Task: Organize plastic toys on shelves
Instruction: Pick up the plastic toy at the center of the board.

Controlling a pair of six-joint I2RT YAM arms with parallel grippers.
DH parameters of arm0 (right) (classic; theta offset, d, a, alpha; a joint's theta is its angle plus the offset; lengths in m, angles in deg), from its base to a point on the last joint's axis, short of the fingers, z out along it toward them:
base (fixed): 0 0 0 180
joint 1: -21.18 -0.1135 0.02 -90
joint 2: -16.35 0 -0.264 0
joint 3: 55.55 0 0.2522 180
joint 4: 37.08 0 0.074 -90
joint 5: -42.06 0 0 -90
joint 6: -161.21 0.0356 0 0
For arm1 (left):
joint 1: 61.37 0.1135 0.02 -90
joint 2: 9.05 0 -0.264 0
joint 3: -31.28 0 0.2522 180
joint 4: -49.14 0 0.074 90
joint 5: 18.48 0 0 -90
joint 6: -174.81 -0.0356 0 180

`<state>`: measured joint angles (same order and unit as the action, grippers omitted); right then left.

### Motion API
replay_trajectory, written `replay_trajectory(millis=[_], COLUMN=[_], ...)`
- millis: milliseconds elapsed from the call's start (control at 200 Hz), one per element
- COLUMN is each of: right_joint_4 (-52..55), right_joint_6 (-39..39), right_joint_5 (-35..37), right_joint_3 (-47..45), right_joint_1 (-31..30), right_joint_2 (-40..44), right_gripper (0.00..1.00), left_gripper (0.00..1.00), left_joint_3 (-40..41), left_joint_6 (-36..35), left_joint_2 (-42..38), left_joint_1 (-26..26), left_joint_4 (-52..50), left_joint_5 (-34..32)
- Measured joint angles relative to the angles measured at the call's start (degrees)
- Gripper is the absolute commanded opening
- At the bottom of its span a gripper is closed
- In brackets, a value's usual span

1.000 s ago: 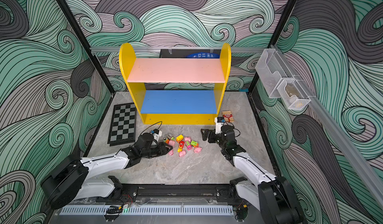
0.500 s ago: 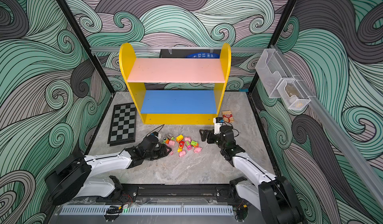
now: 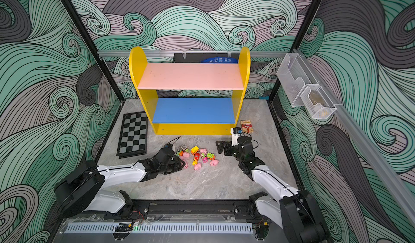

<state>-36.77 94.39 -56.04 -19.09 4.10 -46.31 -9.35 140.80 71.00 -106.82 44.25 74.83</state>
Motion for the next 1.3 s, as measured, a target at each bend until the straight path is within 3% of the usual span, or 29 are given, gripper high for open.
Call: replay_trajectory(millis=[165,365,710,1081,1296], right_joint_4=[0.00,0.02,0.00,0.00,0.02], right_joint_6=[0.04,0.09,0.13,-0.72,-1.25], right_joint_5=[0.02,0.04,0.02,-1.55,-1.95], right_joint_3=[0.00,0.00,0.00,0.00,0.00], right_joint_1=[0.00,0.00,0.00,0.00,-0.11], right_joint_2=[0.00,0.00,0.09,0.44,0.52], right_gripper=[1.00,1.00,1.00,1.00,1.00], left_gripper=[0.23,0.00,0.00,0.00,0.00], left_joint_3=[-1.33,-2.19,-3.63,-18.64,-31.01], left_joint_6=[-0.15,-1.01,-7.96,-21.31,-28.50], left_joint_2=[2.34,3.23,-2.12,-11.72,-12.87], left_joint_1=[-0.07,-0.22,-0.24,0.96,4.24], left_joint_4=[1.66,2.23,-2.80,-11.39,-19.12], left_joint_5=[0.02,-0.09,-0.09,0.33,0.20])
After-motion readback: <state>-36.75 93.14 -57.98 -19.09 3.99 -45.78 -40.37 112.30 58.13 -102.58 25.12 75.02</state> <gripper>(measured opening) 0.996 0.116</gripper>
